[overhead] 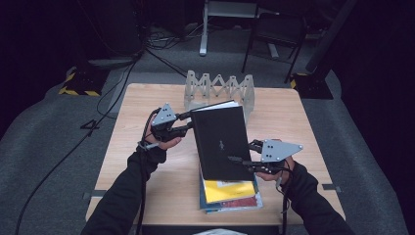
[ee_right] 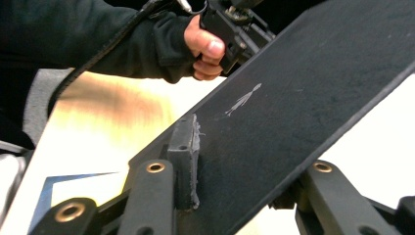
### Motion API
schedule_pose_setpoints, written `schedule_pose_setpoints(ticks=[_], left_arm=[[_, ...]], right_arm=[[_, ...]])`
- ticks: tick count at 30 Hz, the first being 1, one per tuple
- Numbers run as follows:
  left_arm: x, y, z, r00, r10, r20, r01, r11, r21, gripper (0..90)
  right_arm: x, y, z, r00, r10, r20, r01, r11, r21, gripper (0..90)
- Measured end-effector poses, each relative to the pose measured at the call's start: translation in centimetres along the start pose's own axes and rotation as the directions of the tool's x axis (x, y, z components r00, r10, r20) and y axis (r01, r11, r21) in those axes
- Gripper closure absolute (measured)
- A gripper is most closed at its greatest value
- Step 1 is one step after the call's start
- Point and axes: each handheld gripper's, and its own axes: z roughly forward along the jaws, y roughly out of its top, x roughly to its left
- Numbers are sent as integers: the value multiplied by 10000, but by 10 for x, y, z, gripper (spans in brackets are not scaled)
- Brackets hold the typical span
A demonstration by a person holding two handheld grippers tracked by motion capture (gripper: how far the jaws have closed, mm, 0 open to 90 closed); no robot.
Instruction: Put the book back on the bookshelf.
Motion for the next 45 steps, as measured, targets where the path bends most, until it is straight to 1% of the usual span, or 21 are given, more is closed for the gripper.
schedule_pose_setpoints(ticks=[3, 5, 7, 11, 13, 14, 17, 20, 22, 23, 25, 26, 28, 30, 33, 36, 38, 40, 42, 44, 45], left_arm=[[-5, 3, -4, 9999, 61, 106, -61, 10000, 2, 596], [-7, 3, -6, 9999, 75, 150, -75, 10000, -37, 595], [-14, 4, -12, 9995, 177, 256, -174, 9998, -138, 592], [-21, 5, -19, 9994, 170, 295, -161, 9995, -278, 563], [-25, 5, -22, 9994, 94, 343, -83, 9995, -308, 562], [-27, 5, -24, 9993, 156, 354, -145, 9995, -290, 543], [-34, 3, -27, 9987, 292, 413, -291, 9996, -39, 494], [-41, -1, -31, 9982, 310, 509, -313, 9995, 51, 464], [-44, -5, -33, 9977, 277, 627, -293, 9993, 243, 415], [-46, -8, -34, 9970, 234, 734, -270, 9984, 489, 387], [-51, -13, -36, 9970, 254, 731, -314, 9961, 824, 348], [-53, -14, -37, 9969, 236, 756, -304, 9955, 900, 333], [-61, -19, -39, 9964, 62, 848, -170, 9918, 1266, 298], [-70, -24, -40, 9956, 99, 934, -249, 9866, 1614, 283], [-83, -29, -38, 9899, -40, 1418, -240, 9805, 1951, 269], [-97, -32, -33, 9820, -158, 1885, -233, 9788, 2037, 264], [-105, -32, -28, 9795, -63, 2012, -372, 9766, 2120, 263], [-107, -33, -25, 9784, -34, 2065, -422, 9755, 2159, 263], [-108, -36, -17, 9755, -248, 2185, -255, 9742, 2244, 263], [-108, -37, -15, 9740, -299, 2244, -225, 9736, 2270, 245], [-109, -38, -12, 9713, -422, 2339, -119, 9742, 2252, 239]], right_arm=[[5, -2, -4, 10000, 61, -24, -61, 9999, -90, 650], [9, -1, -7, 10000, -55, -23, 55, 9999, -101, 654], [15, -1, -11, 9998, -213, 17, 213, 9997, -115, 662], [20, -5, -16, 9999, -122, -31, 121, 9996, -245, 679], [25, -8, -18, 10000, -82, 8, 82, 9993, -358, 694], [30, -9, -20, 9998, -144, 107, 148, 9991, -388, 703], [34, -10, -22, 9997, -140, 177, 147, 9991, -399, 711], [38, -12, -24, 9998, -113, 164, 121, 9988, -469, 722], [40, -14, -26, 9999, -71, 128, 77, 9988, -483, 728], [40, -15, -26, 9999, -83, 133, 89, 9988, -492, 729], [42, -15, -27, 9998, -72, 162, 80, 9989, -469, 730], [42, -15, -27, 9998, -75, 165, 83, 9988, -484, 730], [42, -15, -27, 9998, -75, 178, 83, 9987, -493, 731], [42, -16, -28, 9998, -113, 162, 121, 9988, -483, 731], [43, -16, -28, 9998, -98, 168, 106, 9988, -482, 731], [43, -16, -28, 9998, -104, 164, 112, 9988, -486, 731], [44, -15, -28, 9997, -154, 199, 163, 9987, -473, 731], [44, -15, -28, 9996, -175, 209, 185, 9988, -460, 731], [46, -16, -29, 9997, -163, 191, 171, 9988, -463, 732], [46, -17, -30, 9997, -173, 185, 181, 9988, -460, 733], [47, -17, -30, 9996, -196, 183, 204, 9988, -454, 733]])
